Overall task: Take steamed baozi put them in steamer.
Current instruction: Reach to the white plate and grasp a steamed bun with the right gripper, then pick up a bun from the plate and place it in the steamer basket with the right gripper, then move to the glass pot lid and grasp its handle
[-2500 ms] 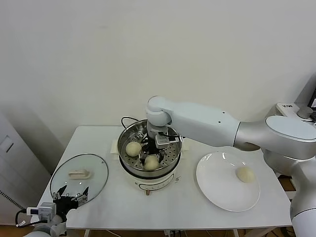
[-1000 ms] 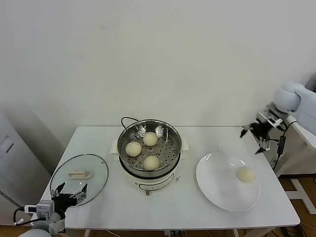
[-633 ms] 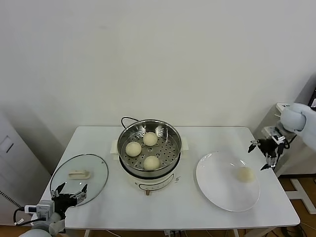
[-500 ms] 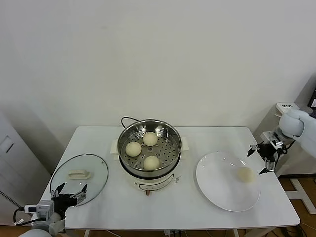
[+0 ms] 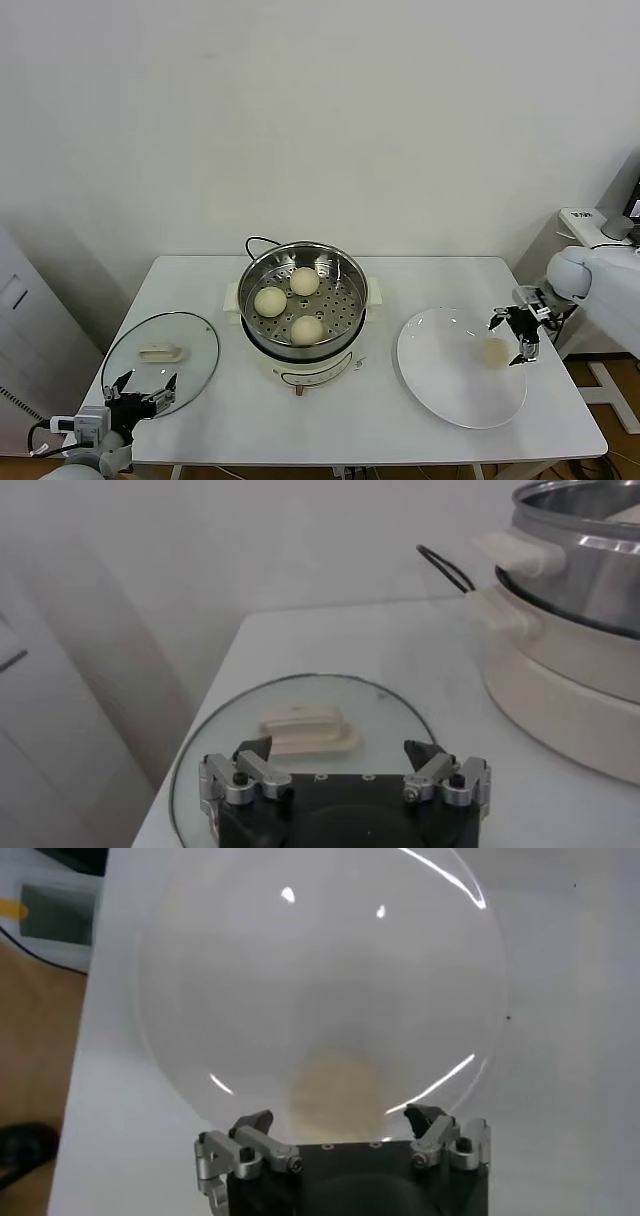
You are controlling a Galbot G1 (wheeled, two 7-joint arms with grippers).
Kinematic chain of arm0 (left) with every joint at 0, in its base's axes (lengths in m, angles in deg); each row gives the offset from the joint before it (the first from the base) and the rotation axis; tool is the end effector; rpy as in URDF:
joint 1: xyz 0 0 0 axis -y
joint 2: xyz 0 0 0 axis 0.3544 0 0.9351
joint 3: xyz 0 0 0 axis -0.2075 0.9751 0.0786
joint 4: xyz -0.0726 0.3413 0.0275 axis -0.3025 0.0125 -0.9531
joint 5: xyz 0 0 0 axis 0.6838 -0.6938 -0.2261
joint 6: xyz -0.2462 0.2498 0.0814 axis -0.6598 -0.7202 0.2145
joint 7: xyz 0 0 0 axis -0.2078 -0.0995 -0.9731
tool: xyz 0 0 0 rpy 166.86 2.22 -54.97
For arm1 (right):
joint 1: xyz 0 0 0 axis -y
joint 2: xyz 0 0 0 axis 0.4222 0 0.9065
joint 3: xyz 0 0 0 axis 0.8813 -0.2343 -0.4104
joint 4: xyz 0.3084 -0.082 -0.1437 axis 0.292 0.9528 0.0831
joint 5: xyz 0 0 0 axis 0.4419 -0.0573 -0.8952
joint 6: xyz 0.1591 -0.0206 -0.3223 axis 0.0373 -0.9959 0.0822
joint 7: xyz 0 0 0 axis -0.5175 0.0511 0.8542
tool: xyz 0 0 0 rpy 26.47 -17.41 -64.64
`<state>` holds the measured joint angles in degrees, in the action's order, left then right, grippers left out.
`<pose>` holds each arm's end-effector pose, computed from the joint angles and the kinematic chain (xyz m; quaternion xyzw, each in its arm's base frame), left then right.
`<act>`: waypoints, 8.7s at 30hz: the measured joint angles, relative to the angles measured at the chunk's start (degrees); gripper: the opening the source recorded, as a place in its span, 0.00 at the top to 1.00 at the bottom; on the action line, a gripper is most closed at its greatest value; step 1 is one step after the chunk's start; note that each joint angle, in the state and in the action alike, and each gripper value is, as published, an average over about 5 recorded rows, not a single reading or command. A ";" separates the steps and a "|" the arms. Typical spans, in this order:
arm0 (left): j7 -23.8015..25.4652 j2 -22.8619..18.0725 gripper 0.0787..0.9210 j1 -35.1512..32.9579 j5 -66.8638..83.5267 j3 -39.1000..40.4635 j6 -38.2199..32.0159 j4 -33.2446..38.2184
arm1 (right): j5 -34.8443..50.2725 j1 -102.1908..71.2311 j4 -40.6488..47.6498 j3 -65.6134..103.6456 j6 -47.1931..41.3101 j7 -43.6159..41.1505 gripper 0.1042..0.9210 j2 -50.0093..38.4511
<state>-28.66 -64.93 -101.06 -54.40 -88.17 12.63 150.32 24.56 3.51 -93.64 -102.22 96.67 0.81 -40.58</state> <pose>0.1974 0.1206 -0.2899 0.0115 -0.9660 -0.0548 0.2526 0.5244 -0.2844 -0.2104 0.5472 -0.5096 0.5279 0.4028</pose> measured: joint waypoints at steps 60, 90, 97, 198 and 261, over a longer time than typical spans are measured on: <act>-0.37 -0.32 0.12 0.73 -0.46 0.81 0.35 0.23 | 44.59 39.85 -12.86 -33.47 -19.84 3.58 0.60 19.51; -0.30 -0.43 0.12 0.59 -0.12 0.64 -0.52 -0.28 | 56.60 38.28 -17.34 -38.41 -33.20 15.69 0.60 32.38; -0.29 -0.43 0.12 0.69 -0.02 0.49 -0.58 -0.51 | 55.38 35.66 -16.39 -37.98 -34.00 17.58 0.60 32.83; 1.77 -5.72 0.12 7.46 -90.46 -3.38 -31.91 -26.21 | 21.90 -87.52 -40.95 102.44 -3.58 53.76 0.12 37.00; 4.38 -11.21 0.92 18.68 -103.72 -4.51 -33.55 -34.74 | 19.39 -88.51 -39.20 104.04 -1.70 50.30 0.12 38.89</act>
<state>-24.29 -76.14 -82.38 -158.12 -92.69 -20.93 115.58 43.95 -85.00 -132.84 1.82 94.97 51.11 -1.69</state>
